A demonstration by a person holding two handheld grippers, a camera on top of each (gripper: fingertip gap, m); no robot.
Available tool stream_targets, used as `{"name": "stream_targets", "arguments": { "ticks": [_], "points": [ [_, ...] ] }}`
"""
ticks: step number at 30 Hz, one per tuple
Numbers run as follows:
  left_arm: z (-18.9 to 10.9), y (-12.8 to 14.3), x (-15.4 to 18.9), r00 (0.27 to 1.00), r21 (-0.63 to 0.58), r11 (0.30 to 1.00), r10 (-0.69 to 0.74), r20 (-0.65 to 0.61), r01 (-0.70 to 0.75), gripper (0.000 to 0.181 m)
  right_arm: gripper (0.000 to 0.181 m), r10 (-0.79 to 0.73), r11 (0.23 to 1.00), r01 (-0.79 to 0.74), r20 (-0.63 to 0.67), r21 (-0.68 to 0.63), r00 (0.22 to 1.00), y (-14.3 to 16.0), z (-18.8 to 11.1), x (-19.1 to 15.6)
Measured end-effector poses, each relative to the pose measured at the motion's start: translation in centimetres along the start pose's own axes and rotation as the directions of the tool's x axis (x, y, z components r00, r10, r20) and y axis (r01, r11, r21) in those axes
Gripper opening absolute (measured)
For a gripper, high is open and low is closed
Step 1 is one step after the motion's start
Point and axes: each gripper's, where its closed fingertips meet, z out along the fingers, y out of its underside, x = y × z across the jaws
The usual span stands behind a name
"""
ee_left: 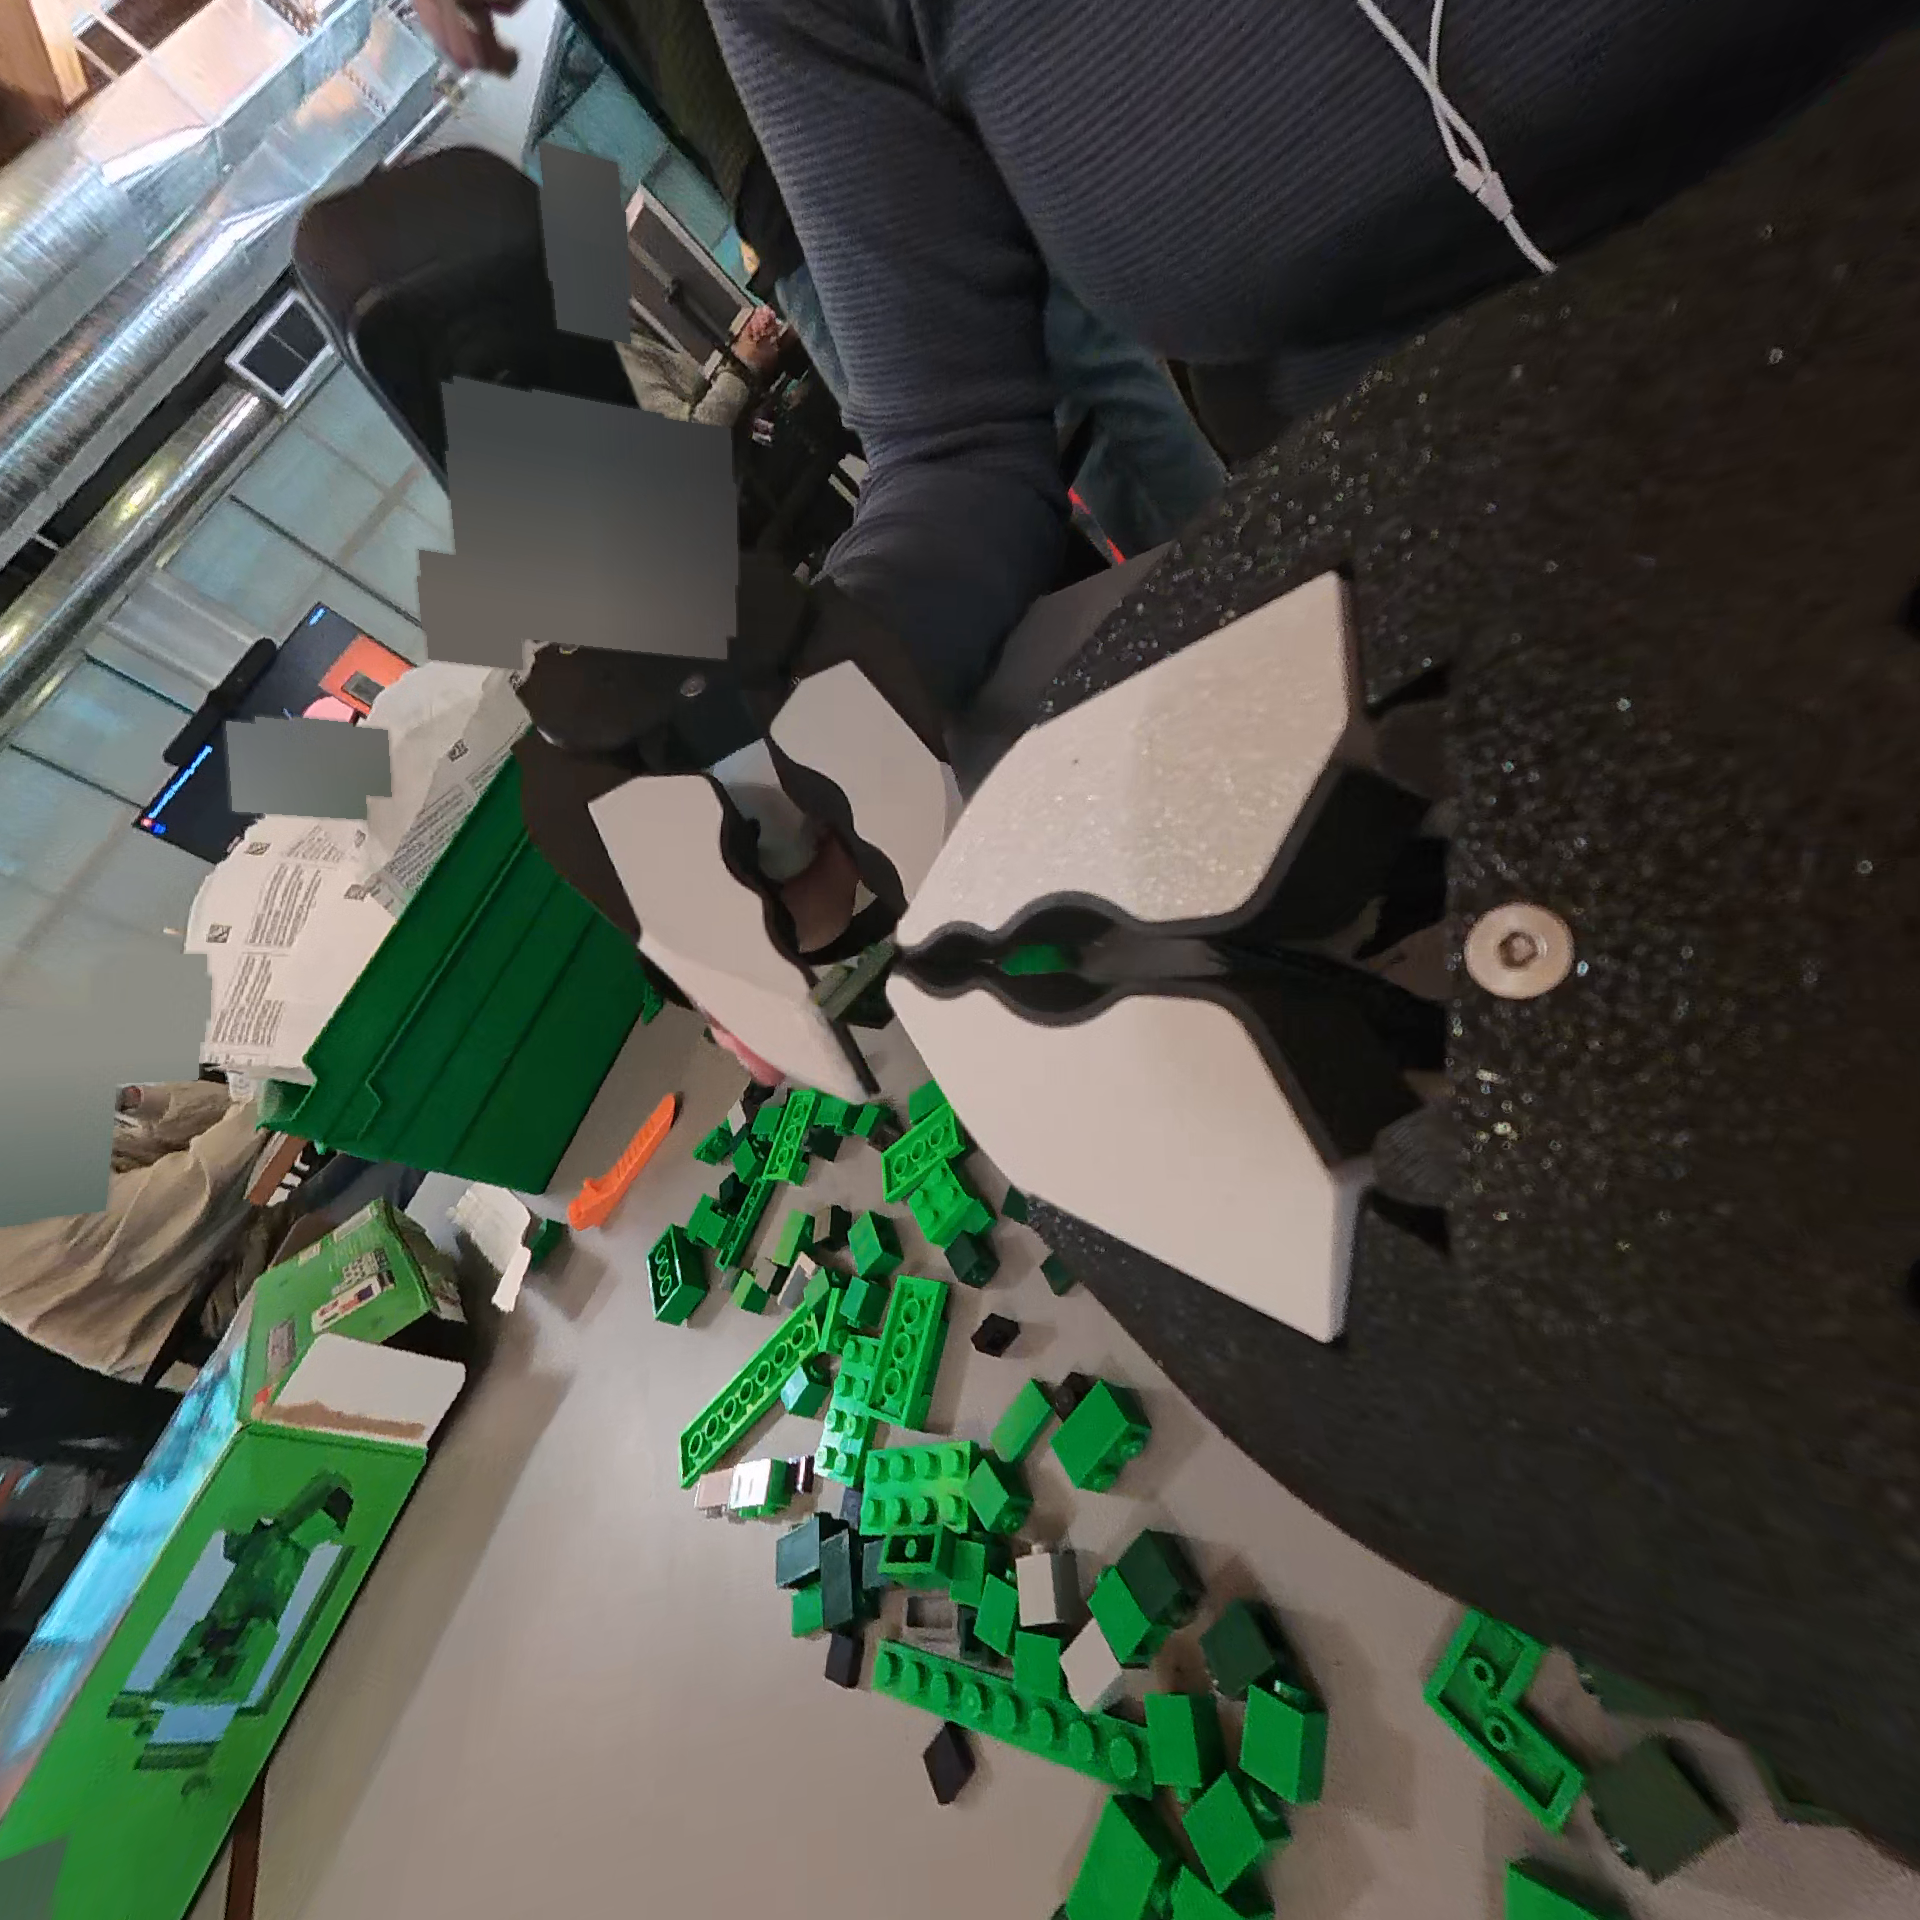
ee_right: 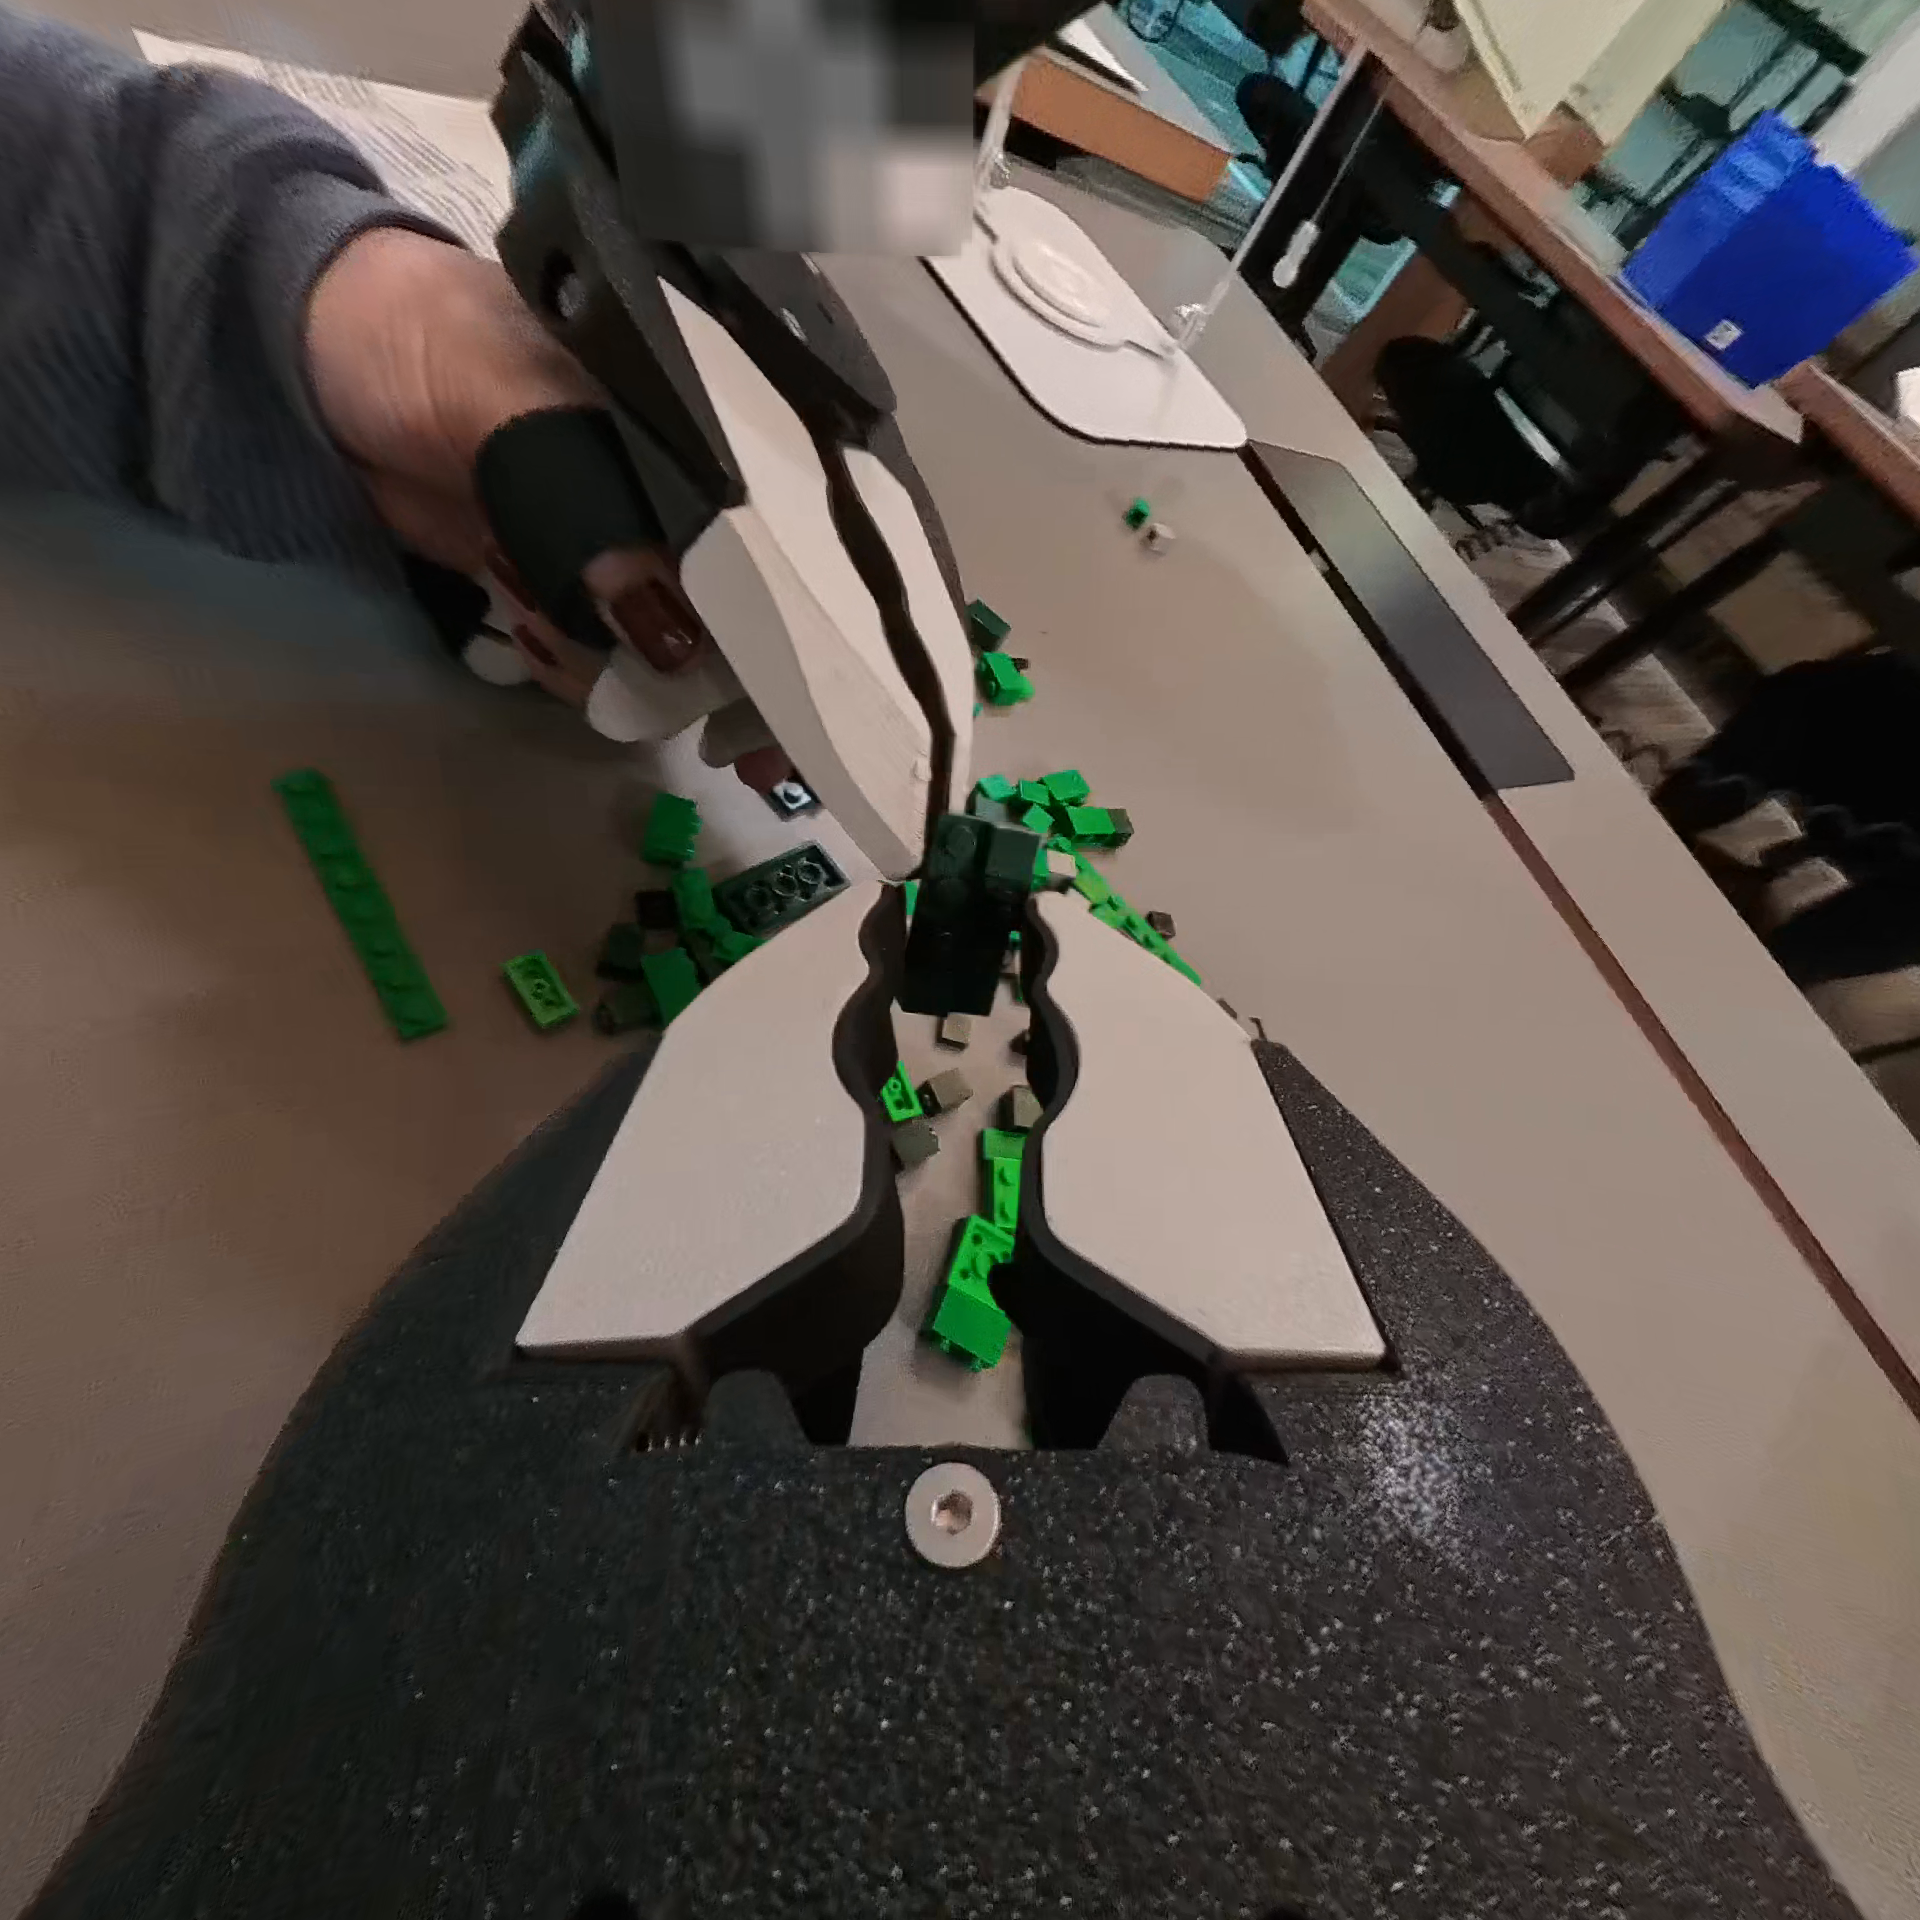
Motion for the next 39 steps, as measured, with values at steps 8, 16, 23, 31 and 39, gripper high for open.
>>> {"name": "stream_targets", "arguments": {
  "ticks": [8, 16, 23, 31, 39],
  "points": [
    [0.3, 0.7, -0.9, 0.996, -0.046, 0.995, -0.085, 0.035, 0.087, 0.010, 0.019, -0.376, 0.926, 0.364, -0.149, -0.103, 0.915, 0.6, -0.1, 0.9],
    [0.1, 0.4, -1.2, 0.994, -0.023, 0.995, -0.094, 0.047, 0.096, 0.022, 0.019, -0.528, 0.845, 0.495, -0.172, -0.202, 0.831, 1.5, 0.0, 1.3],
    [0.7, 1.2, -1.2, 0.995, -0.080, 0.994, -0.071, 0.075, 0.077, 0.005, 0.018, -0.554, 0.828, 0.517, -0.176, -0.218, 0.814, 1.2, 0.2, 1.0],
    [0.6, 1.5, -1.8, 0.987, -0.101, 0.991, -0.075, 0.140, 0.090, 0.003, 0.026, -0.576, 0.814, 0.529, -0.211, -0.241, 0.790, 1.2, 0.5, 1.3],
    [0.7, 1.8, -1.9, 0.987, -0.130, 0.988, -0.062, 0.150, 0.082, 0.003, 0.035, -0.605, 0.788, 0.569, -0.127, -0.234, 0.786, 2.1, 0.7, 0.4]
  ]
}}
